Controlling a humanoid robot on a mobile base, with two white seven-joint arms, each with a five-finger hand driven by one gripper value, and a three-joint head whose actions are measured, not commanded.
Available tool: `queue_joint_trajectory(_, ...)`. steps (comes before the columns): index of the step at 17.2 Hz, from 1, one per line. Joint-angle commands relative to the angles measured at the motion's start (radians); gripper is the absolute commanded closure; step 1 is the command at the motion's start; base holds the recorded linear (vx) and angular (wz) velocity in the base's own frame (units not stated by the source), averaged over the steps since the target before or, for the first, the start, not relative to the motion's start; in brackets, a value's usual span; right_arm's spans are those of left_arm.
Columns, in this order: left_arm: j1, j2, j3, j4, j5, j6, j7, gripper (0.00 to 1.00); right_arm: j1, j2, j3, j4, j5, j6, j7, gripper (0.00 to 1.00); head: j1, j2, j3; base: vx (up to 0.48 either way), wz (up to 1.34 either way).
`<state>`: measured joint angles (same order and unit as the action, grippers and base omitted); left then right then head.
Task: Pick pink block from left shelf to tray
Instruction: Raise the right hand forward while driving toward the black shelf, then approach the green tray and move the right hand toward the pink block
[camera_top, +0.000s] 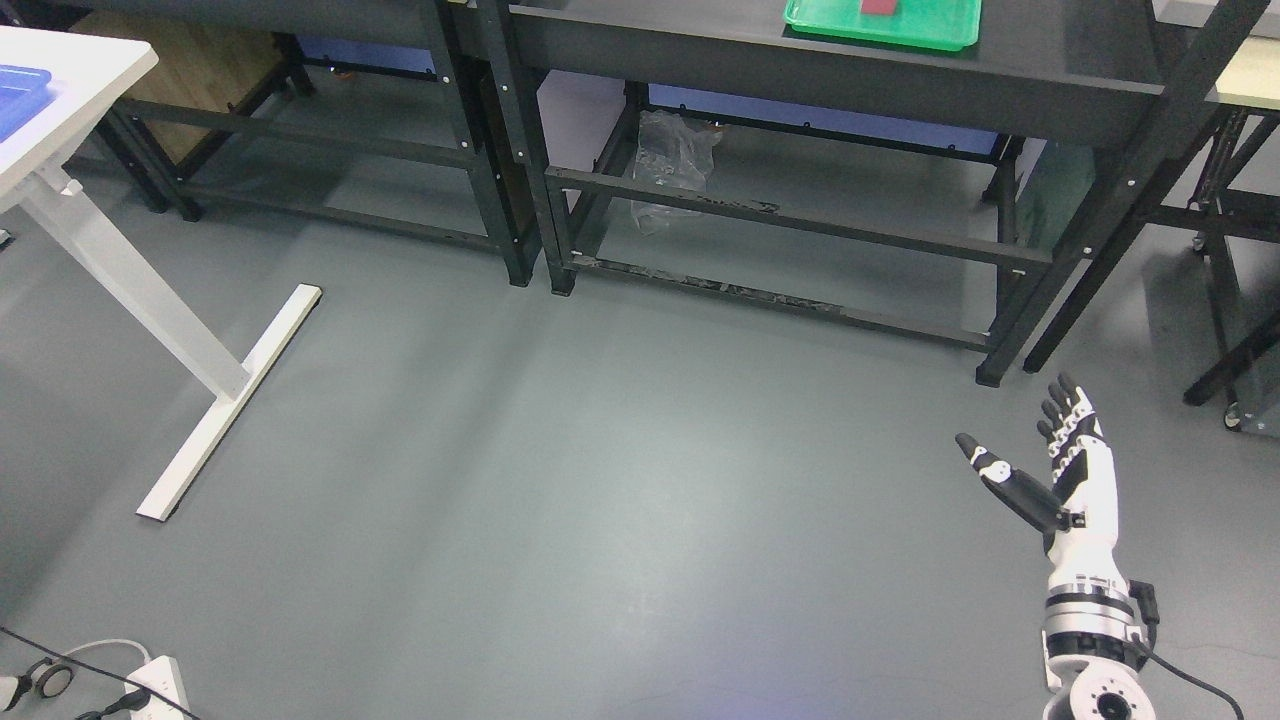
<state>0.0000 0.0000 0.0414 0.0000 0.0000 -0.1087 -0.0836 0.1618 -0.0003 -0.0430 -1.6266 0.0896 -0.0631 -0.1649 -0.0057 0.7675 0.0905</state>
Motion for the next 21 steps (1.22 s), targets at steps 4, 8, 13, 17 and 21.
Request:
queue_joint_trajectory(4,-0.023,0.017,0.000,-0.017,-0.002,0.000,-0.001,0.00,0.010,-0.026,0.014,-0.010,0.688,-0.109,-0.210,0.00,0.0000,0.000,0.000,0.008,0.00)
queue_joint_trajectory(8,-0.023,0.017,0.000,-0.017,-0.002,0.000,-0.001,0.00,-0.019,-0.095,0.038,-0.010,0.691,-0.006,-0.127,0.00,0.0000,0.000,0.000,0.034,0.00)
queue_joint_trajectory(13,-0.023,0.017,0.000,-0.017,-0.002,0.000,-0.001,0.00,-0.022,-0.107,0.070,-0.012,0.688,0.063,-0.080,0.00,0.0000,0.000,0.000,0.079,0.00)
queue_joint_trajectory(17,-0.023,0.017,0.000,-0.017,-0.002,0.000,-0.001,0.00,-0.030,-0.096,0.095,-0.013,0.690,0.072,-0.091,0.00,0.0000,0.000,0.000,0.175,0.01)
queue_joint_trajectory(21,-0.023,0.017,0.000,-0.017,-0.002,0.000,-0.001,0.00,-0.041,-0.101,0.097,-0.013,0.694,0.101,-0.091,0.00,0.0000,0.000,0.000,0.260,0.02)
